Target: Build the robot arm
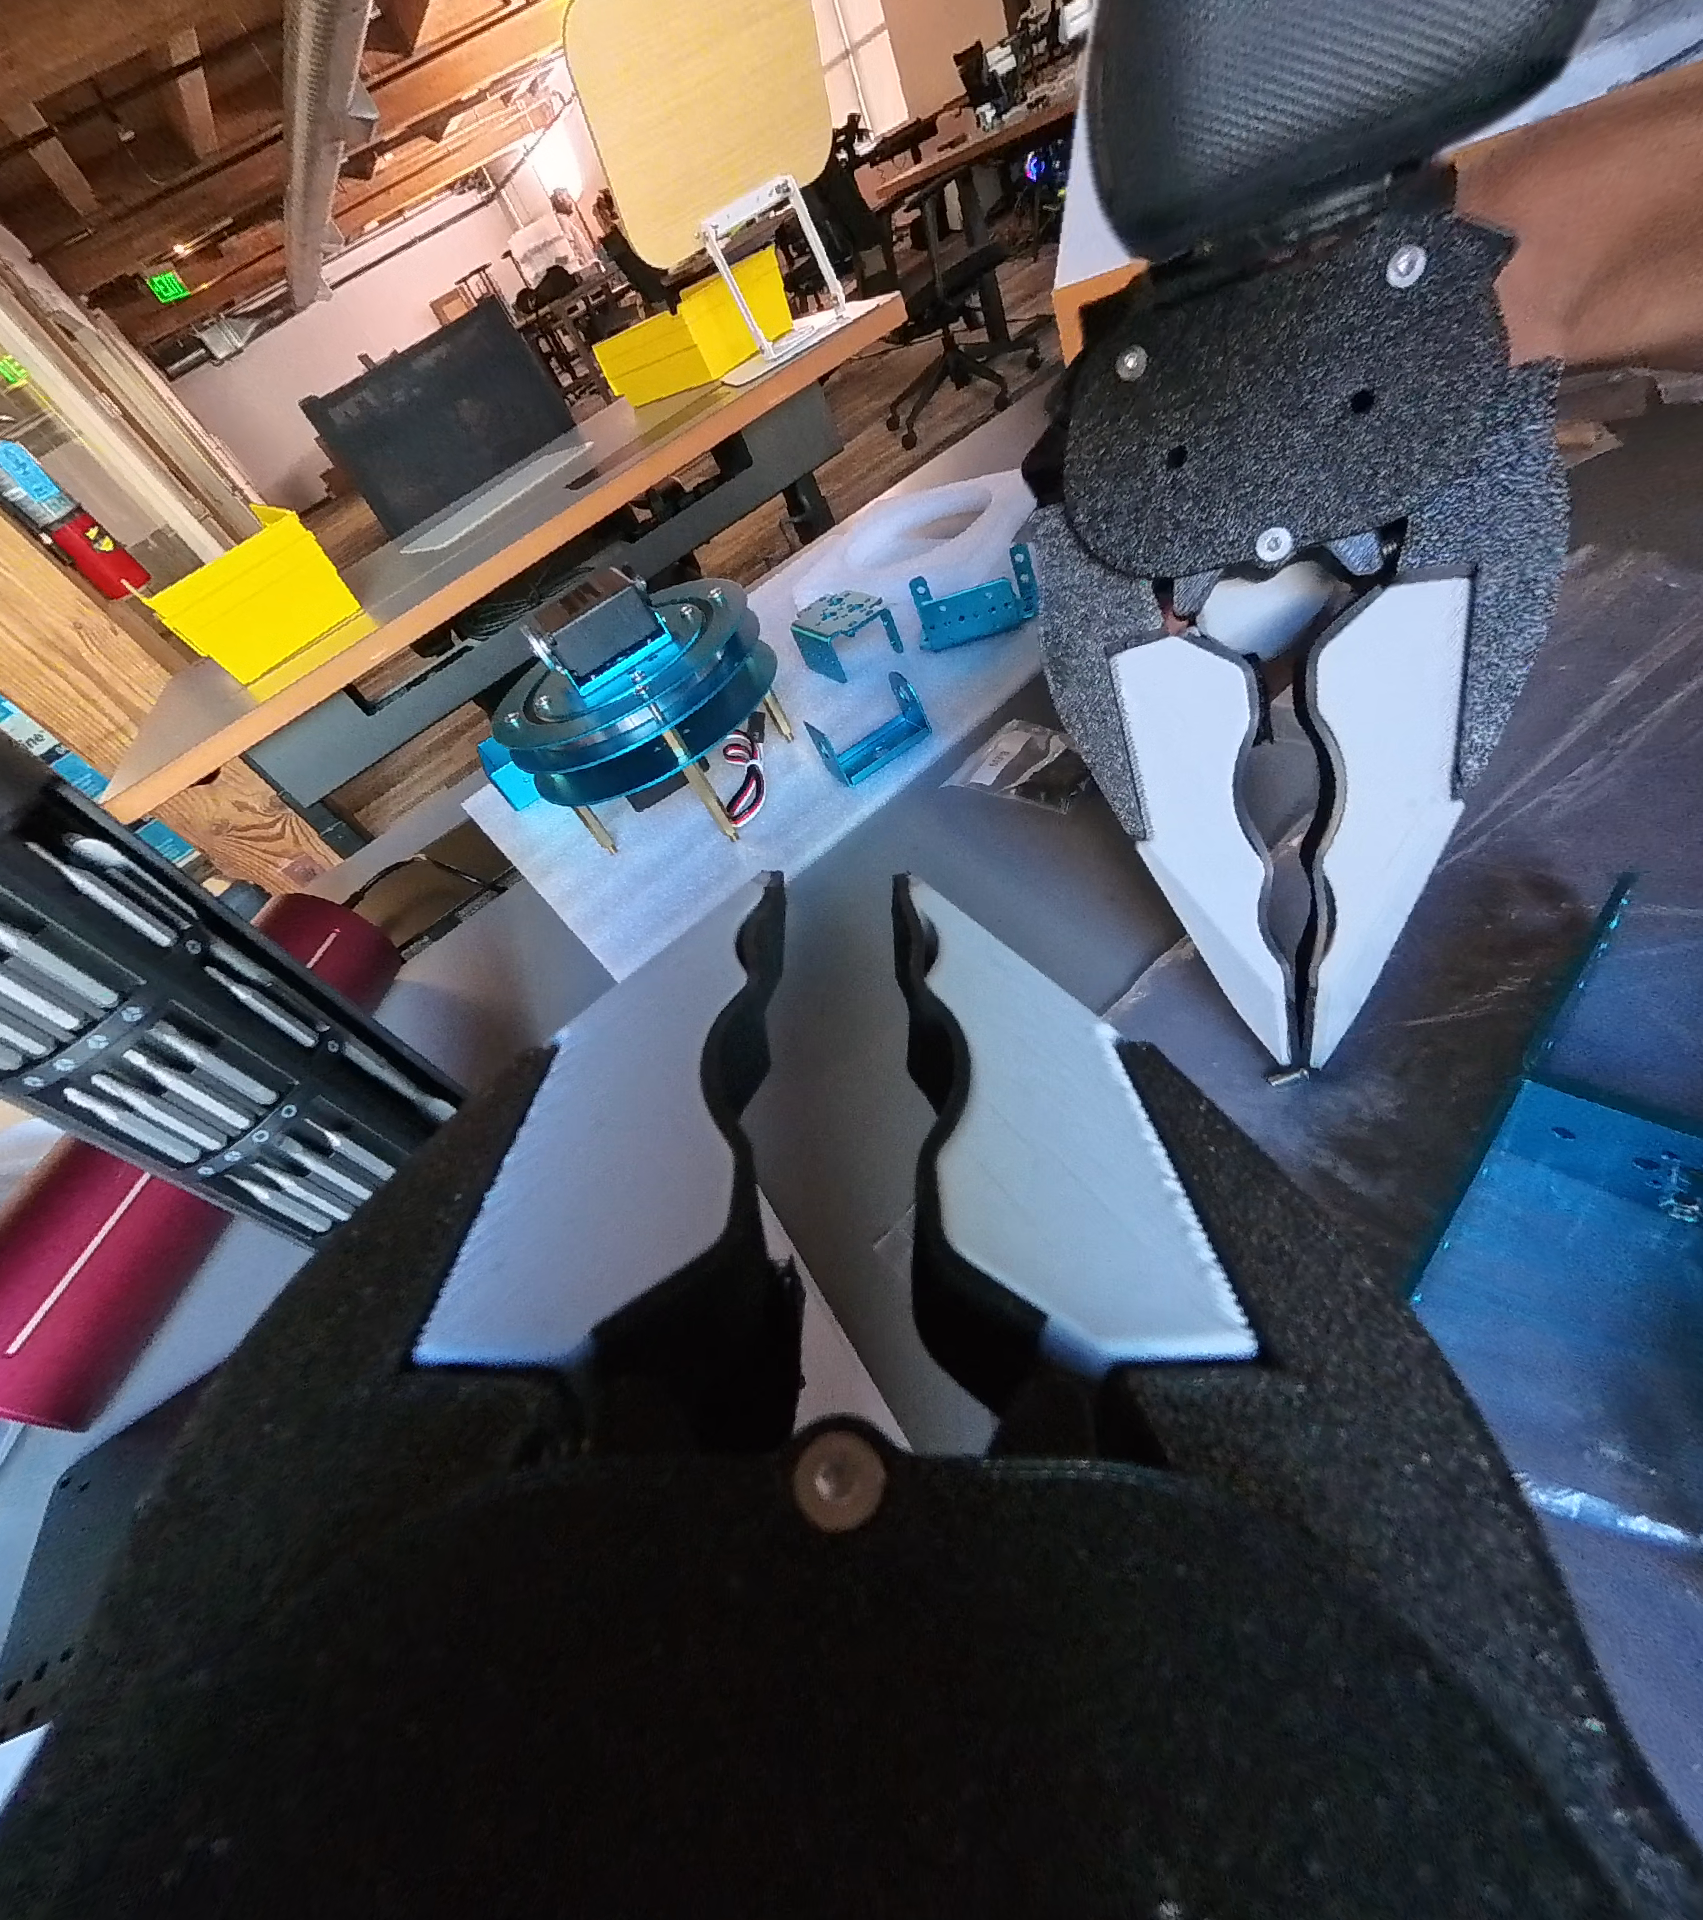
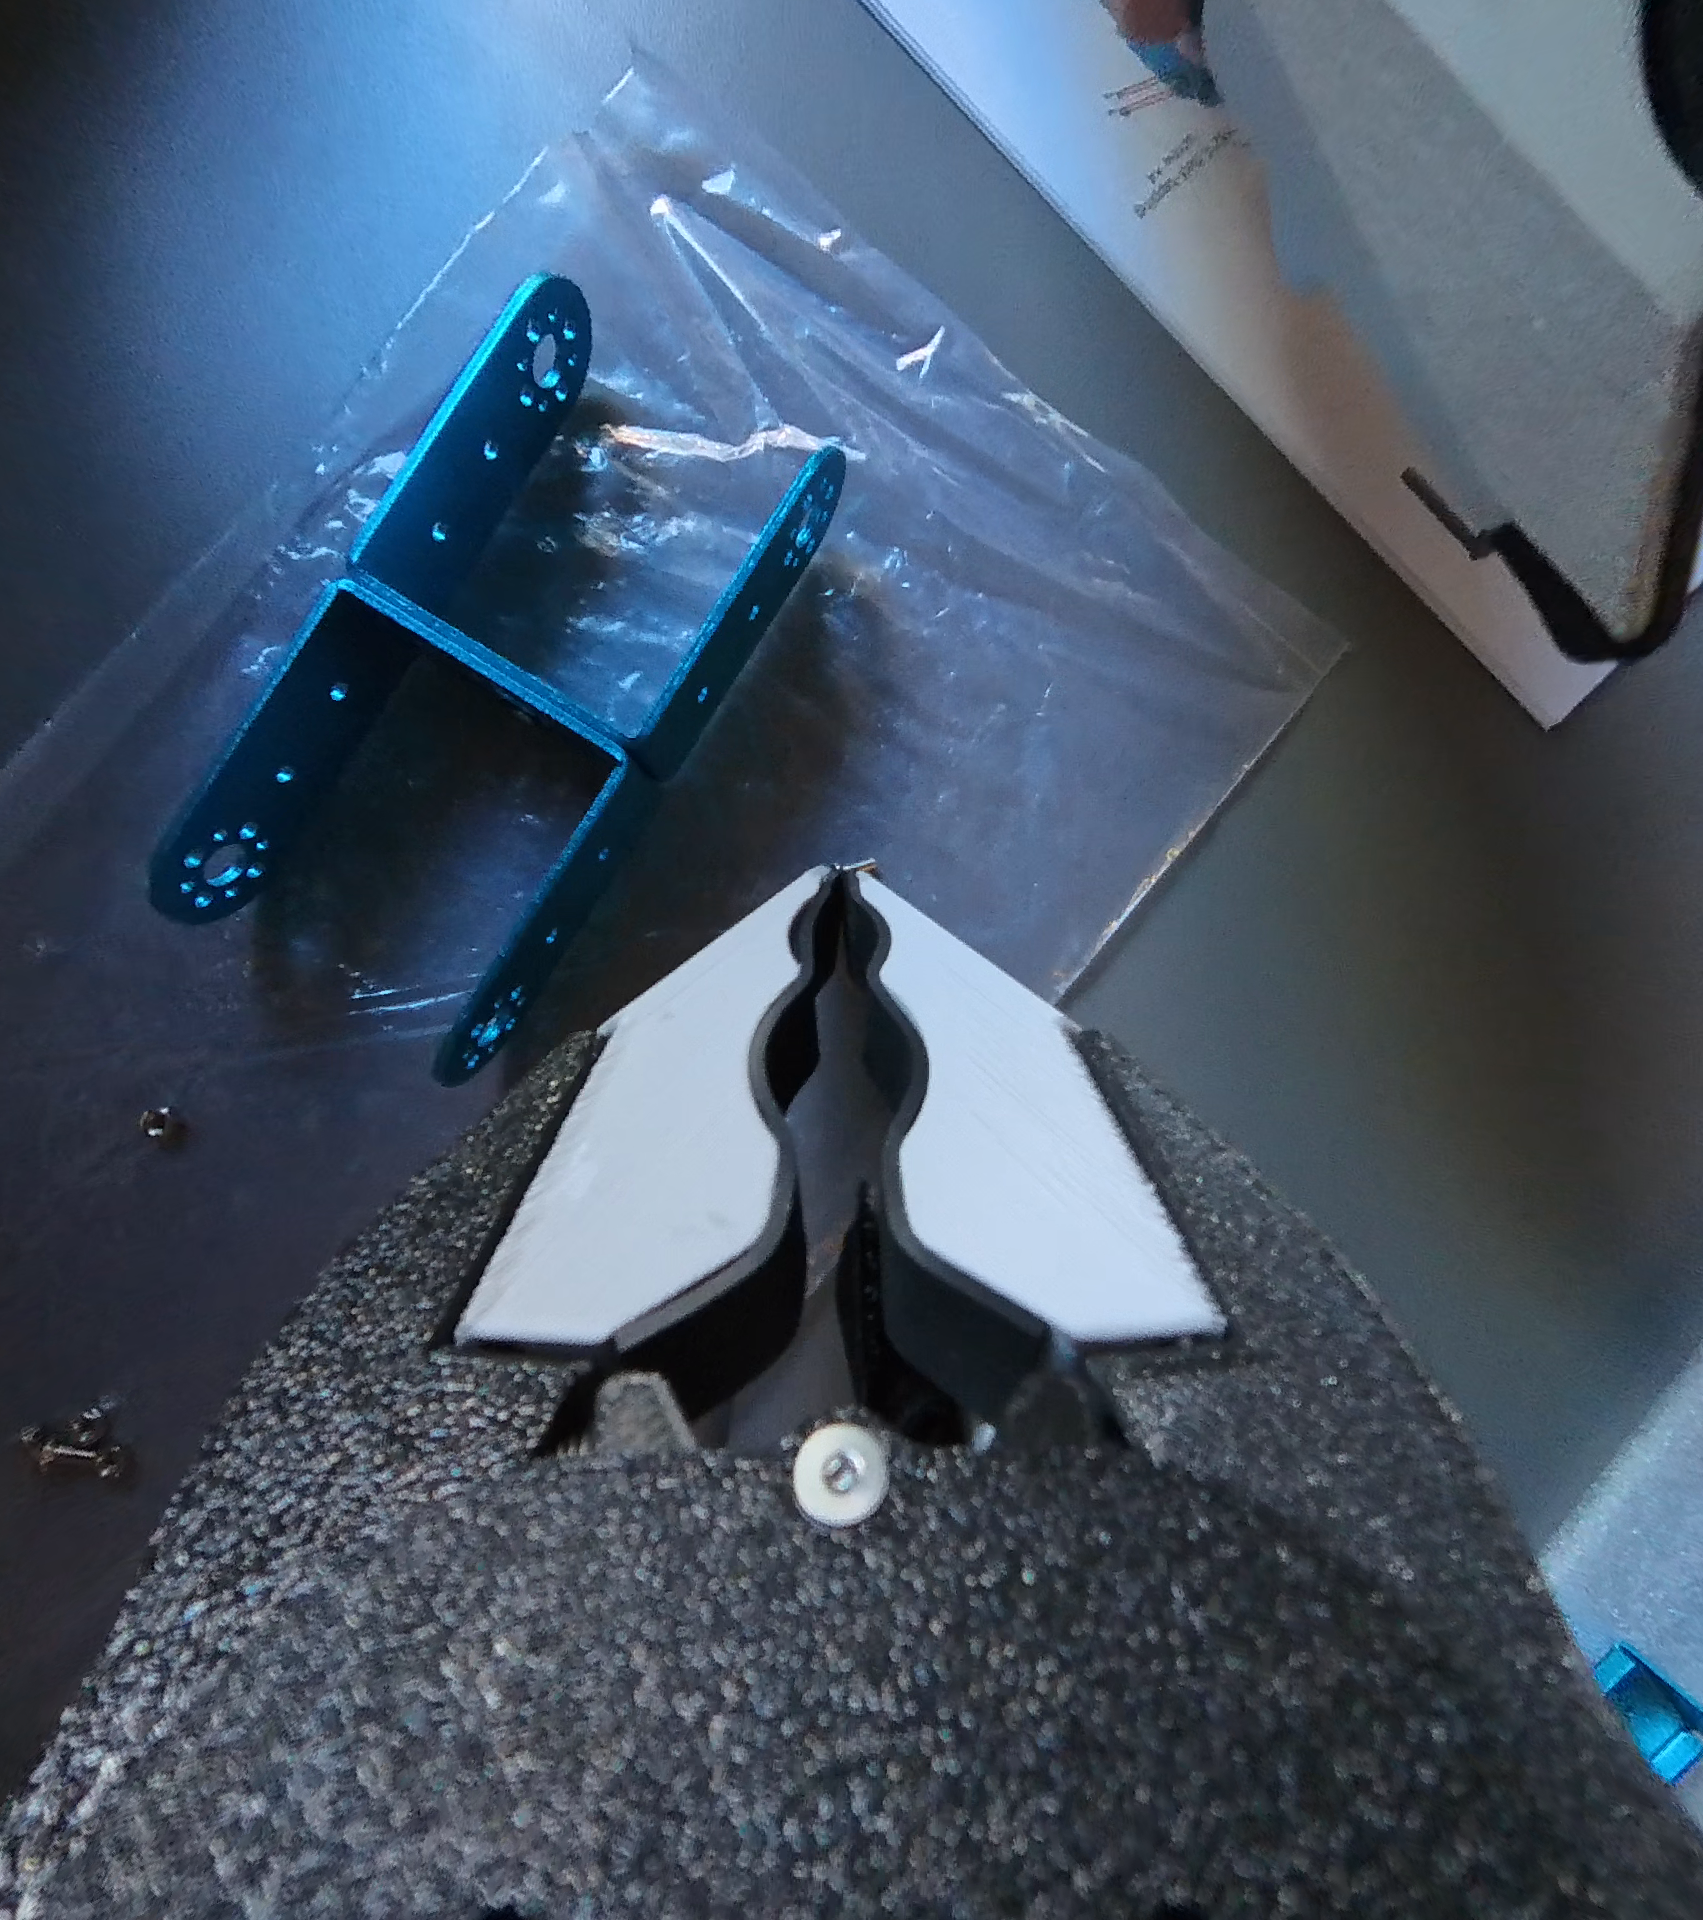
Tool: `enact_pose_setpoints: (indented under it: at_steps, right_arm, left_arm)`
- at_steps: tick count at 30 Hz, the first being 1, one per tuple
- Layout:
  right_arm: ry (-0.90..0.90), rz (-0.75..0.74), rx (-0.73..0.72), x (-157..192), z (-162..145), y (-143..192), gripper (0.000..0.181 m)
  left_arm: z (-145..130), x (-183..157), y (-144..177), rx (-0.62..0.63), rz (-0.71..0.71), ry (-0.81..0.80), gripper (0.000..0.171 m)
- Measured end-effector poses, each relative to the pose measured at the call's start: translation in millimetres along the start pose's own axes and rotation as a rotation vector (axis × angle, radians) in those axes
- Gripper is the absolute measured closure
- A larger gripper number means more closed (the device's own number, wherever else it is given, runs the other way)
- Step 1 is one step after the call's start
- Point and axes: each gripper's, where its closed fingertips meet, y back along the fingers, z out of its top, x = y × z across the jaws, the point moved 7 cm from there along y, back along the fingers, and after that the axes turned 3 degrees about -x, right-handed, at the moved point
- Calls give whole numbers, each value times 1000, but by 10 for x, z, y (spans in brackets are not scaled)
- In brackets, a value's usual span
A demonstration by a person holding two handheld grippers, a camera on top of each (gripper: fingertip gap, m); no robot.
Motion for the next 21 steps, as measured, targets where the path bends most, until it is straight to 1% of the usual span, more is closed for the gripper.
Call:
enact_pose_setpoints:
  at_steps: [5, 9, 10, 12, 14, 16, 18, 21]
  right_arm:
    - [8, -4, 20, 17, 18, 29, 181]
    - [-2, 8, -8, 41, 40, 106, 181]
    - [-1, 10, -34, 44, 58, 129, 181]
    - [-14, 28, -63, 54, 73, 184, 181]
    - [-23, 33, -136, 52, 104, 271, 181]
    - [-31, 50, -148, 66, 80, 299, 181]
    - [-30, 56, -196, 75, 105, 349, 181]
    - [-33, 71, -314, 73, 207, 455, 181]
  left_arm:
    - [8, 9, 7, -2, 4, -2, 151]
    - [-10, -14, -2, 15, -21, -7, 151]
    - [-21, -44, -7, 21, -50, -7, 151]
    - [-49, -162, -11, 44, -161, -17, 151]
    - [-60, -231, -6, 42, -183, -72, 152]
    - [-90, -345, 6, 59, -250, -142, 152]
    - [-79, -456, 45, 23, -284, -237, 152]
    - [-43, -567, 91, -39, -267, -366, 151]
